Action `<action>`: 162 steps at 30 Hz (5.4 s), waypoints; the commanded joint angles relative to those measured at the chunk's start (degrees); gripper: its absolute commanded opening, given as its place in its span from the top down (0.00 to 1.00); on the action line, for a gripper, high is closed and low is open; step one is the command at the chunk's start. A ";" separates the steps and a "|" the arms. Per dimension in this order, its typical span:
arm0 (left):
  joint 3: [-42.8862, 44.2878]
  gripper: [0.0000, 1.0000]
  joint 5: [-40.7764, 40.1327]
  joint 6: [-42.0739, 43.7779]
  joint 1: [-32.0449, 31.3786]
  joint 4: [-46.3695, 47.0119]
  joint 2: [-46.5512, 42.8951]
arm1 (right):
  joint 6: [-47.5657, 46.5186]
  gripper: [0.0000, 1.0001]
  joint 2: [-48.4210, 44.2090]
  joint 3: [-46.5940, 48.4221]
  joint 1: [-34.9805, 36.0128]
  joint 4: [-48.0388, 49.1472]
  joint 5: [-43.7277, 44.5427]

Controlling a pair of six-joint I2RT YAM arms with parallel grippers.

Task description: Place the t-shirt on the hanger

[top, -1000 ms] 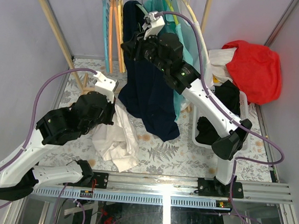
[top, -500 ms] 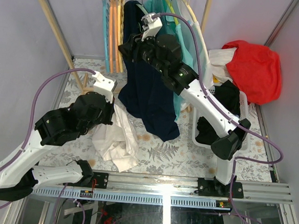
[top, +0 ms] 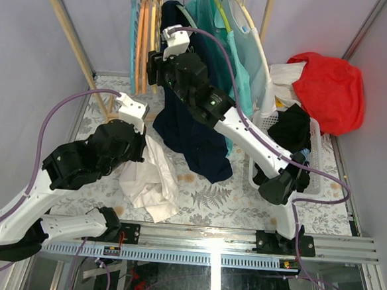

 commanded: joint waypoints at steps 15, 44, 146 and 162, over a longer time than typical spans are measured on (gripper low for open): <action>1.30 1.00 -0.65 0.69 0.56 0.55 -1.11 | -8.21 0.42 -3.42 1.04 0.25 1.69 16.34; 2.16 1.00 -1.97 0.41 0.51 -1.01 -1.24 | -7.83 0.52 3.41 8.99 -3.79 3.13 10.37; 20.19 1.00 -2.47 7.30 6.62 2.13 28.23 | 21.46 1.00 -91.66 -64.25 -2.86 -42.74 -33.31; 18.12 1.00 -0.53 8.32 8.86 4.13 27.31 | 21.04 1.00 -90.50 -63.28 -2.98 -40.28 -35.77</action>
